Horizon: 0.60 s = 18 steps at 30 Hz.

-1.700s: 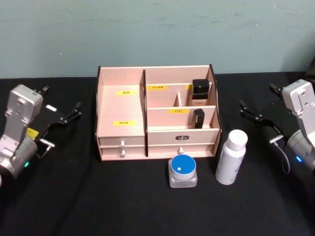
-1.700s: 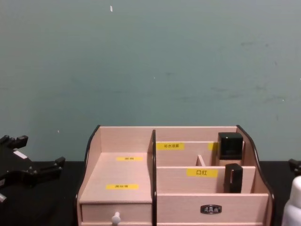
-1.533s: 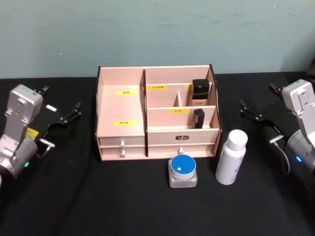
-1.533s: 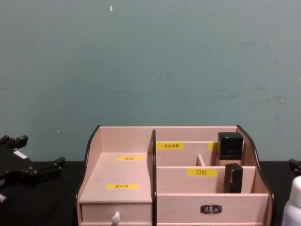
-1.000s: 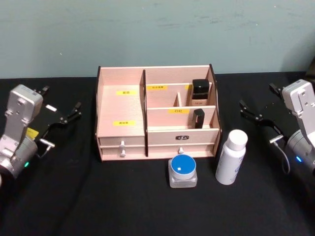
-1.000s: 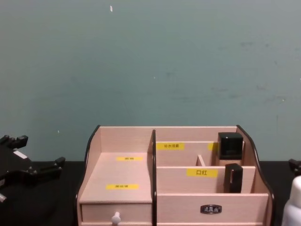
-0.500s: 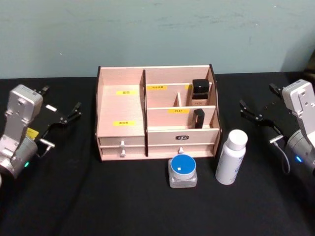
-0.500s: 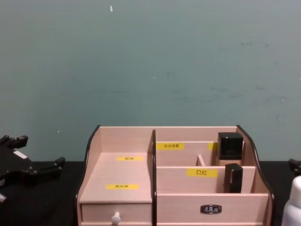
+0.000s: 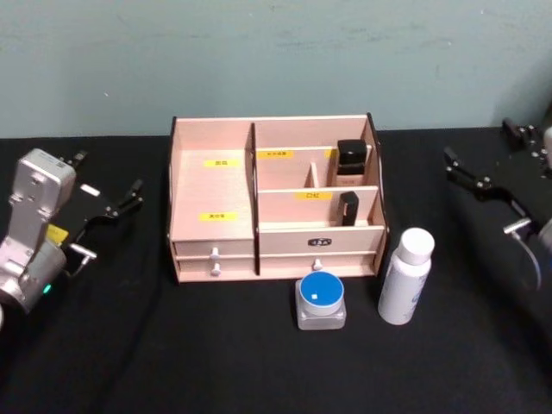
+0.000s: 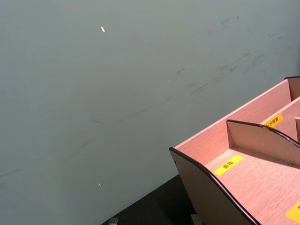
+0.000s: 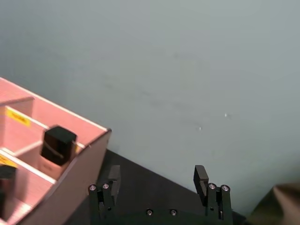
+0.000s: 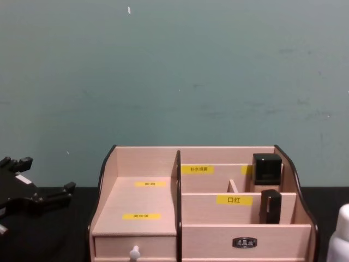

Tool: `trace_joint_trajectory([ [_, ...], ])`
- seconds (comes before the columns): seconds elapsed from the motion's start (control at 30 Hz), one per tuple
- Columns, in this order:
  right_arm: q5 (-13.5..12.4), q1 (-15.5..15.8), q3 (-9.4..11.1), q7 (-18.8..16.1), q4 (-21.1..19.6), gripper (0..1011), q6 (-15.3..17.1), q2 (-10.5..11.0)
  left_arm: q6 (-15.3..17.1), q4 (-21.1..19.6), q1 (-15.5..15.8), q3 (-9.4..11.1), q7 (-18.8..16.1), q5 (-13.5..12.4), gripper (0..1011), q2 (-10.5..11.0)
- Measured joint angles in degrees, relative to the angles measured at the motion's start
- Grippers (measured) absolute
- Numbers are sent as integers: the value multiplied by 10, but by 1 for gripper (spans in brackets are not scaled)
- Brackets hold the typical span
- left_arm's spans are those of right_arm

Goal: Pick up the facial cleanser and watermelon frost from the table and place them into the tiered storage box.

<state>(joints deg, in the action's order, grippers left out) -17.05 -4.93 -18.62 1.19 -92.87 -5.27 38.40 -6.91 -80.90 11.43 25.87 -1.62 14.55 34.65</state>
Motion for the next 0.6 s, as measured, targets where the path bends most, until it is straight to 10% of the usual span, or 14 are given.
trace_joint_trajectory([
  [0.6, -83, 175, 92, -65, -203, 1000, 14, 73, 0, 0, 0, 0, 0, 0, 1001, 0],
])
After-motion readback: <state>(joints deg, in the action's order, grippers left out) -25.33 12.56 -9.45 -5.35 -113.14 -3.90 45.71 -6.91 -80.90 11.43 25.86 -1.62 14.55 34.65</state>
